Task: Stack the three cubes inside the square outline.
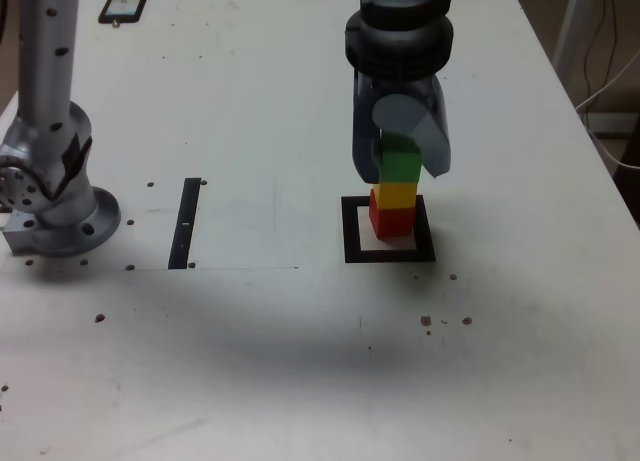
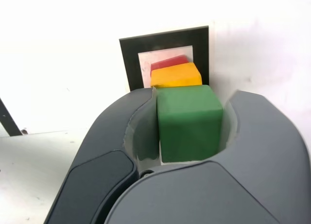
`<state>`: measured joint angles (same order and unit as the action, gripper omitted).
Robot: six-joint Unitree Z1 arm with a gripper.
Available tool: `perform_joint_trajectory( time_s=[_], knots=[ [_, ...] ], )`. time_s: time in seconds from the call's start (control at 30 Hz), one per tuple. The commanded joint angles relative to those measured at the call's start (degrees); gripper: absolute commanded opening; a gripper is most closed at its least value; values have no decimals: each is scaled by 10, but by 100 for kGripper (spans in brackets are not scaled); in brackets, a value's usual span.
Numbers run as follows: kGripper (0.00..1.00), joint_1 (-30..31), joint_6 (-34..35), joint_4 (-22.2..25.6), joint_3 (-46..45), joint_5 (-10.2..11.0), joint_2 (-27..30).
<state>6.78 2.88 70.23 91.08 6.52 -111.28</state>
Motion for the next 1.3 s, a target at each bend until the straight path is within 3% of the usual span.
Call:
perform_joint_trajectory(
  time_s=[0.0, 0.27, 0.53, 0.77, 1.0, 1.27],
  knots=[
    [98, -4, 0, 3, -8, 6, -3],
    [99, -4, -1, 12, -10, 23, 33],
    [99, -4, -5, 32, -7, 20, 61],
    [99, -12, -31, 78, -14, 17, 118],
    [99, -38, -61, 94, -75, -5, 184],
    [99, -43, -62, 88, -173, -6, 239]
  ],
)
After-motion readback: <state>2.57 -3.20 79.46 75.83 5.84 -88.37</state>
